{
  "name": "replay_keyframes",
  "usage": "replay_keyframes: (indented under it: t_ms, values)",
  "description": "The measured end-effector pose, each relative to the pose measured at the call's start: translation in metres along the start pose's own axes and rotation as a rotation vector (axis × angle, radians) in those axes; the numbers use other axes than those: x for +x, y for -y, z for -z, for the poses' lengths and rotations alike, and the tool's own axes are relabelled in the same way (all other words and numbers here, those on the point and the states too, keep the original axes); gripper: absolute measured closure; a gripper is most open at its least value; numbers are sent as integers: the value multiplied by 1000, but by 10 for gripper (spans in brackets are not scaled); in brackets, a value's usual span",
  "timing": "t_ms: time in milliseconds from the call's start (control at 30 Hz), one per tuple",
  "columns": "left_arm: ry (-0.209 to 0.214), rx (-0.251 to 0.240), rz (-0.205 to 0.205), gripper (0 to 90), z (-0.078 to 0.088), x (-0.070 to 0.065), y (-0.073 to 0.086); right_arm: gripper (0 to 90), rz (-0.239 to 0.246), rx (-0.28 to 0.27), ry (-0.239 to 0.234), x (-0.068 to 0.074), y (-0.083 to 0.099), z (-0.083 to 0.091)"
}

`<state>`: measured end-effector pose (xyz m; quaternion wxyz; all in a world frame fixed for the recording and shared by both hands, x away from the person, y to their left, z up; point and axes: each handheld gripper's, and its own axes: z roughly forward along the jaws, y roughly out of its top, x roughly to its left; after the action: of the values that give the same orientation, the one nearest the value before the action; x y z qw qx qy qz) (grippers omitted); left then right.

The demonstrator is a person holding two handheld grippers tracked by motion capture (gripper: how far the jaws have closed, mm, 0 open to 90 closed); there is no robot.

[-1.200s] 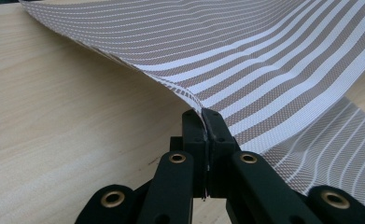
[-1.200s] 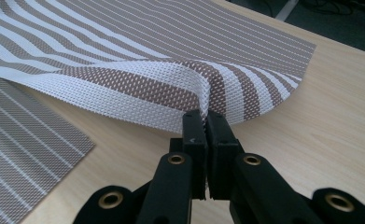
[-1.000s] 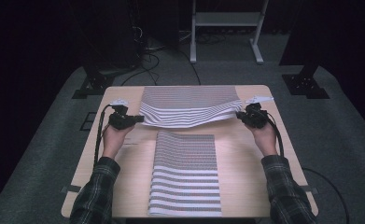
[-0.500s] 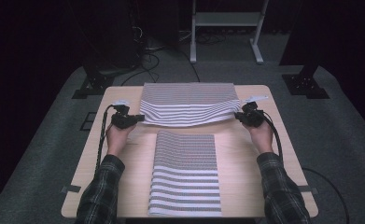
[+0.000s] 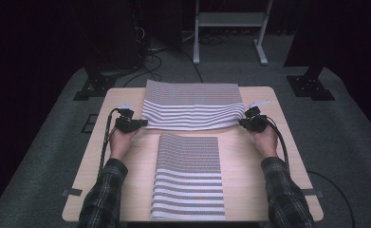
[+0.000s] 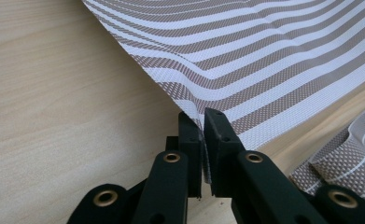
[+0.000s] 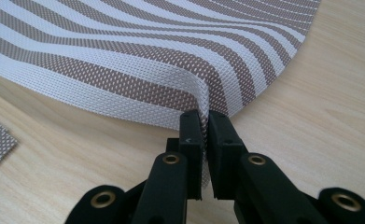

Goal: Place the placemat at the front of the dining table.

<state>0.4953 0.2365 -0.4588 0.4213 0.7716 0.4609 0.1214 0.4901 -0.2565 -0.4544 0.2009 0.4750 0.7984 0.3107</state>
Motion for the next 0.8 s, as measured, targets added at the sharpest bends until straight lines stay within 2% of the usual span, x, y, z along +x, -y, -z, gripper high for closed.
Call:
replay_keyframes:
  t_ms: [100, 233, 367, 533, 600, 667, 800]
  values:
    - [-1, 11, 4, 819, -1, 1, 2, 817, -8, 7, -5, -2, 4, -2]
    - [-25, 37, -8, 749, -4, 2, 6, 772, -16, 19, -12, -4, 11, -4]
    - [-55, 49, -24, 659, -5, 2, 9, 641, -34, 25, -26, -7, 13, -3]
    - [-72, 49, -41, 432, -3, 4, 10, 447, -25, 4, 5, -9, 11, 5]
    - [-69, 38, -41, 339, -1, 4, 9, 392, -31, -3, 16, -9, 10, 8]
    - [-48, 6, -39, 249, 2, 5, 8, 346, -40, -9, 17, -10, 10, 10]
    - [-50, -9, -61, 152, 7, 3, 6, 206, -46, -18, 13, -9, 8, 13]
